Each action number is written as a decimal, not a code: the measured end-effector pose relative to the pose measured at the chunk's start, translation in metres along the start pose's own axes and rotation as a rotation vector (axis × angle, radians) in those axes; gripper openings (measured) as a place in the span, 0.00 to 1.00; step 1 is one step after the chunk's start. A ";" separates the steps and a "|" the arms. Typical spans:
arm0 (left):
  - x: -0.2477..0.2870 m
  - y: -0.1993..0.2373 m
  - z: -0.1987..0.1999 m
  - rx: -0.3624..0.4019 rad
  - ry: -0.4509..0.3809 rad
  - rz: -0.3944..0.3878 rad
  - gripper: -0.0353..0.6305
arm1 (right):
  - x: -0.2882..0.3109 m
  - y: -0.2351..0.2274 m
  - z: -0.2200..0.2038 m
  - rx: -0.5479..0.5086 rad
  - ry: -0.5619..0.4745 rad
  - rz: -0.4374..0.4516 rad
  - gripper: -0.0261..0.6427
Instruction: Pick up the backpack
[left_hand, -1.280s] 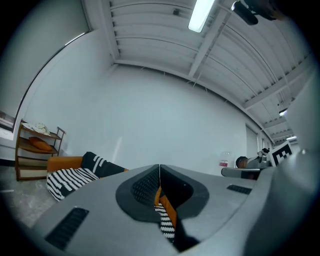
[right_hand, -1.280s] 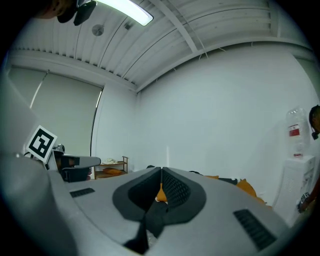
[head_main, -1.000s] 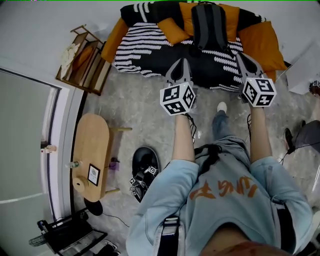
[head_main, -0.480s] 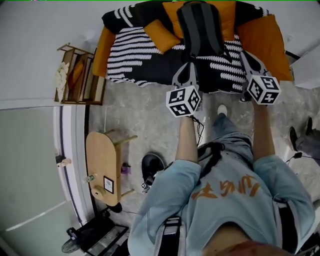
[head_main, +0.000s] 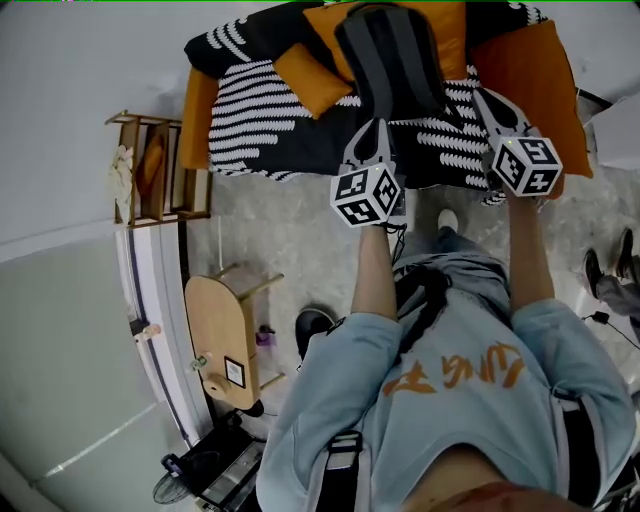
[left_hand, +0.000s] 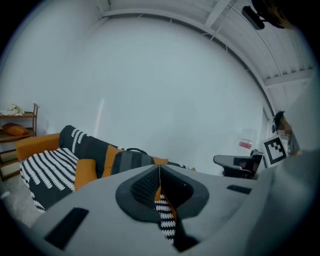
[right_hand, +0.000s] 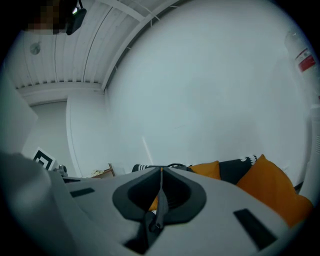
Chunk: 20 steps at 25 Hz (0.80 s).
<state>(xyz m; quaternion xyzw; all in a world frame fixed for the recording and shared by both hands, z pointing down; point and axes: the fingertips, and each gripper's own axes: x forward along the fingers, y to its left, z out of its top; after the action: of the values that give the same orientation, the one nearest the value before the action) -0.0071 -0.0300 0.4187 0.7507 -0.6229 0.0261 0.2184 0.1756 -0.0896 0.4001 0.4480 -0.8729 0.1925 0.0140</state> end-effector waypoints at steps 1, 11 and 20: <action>0.003 0.006 0.001 -0.004 0.001 0.011 0.09 | 0.008 0.002 0.000 -0.001 0.004 0.016 0.08; 0.065 0.061 -0.005 -0.056 0.048 0.040 0.09 | 0.085 -0.009 -0.007 -0.032 0.070 0.053 0.08; 0.143 0.118 -0.028 -0.137 0.150 0.060 0.09 | 0.168 -0.025 -0.045 -0.043 0.204 0.065 0.08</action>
<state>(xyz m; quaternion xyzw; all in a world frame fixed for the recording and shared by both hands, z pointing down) -0.0801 -0.1668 0.5231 0.7108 -0.6274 0.0461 0.3146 0.0878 -0.2177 0.4826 0.3972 -0.8850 0.2187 0.1062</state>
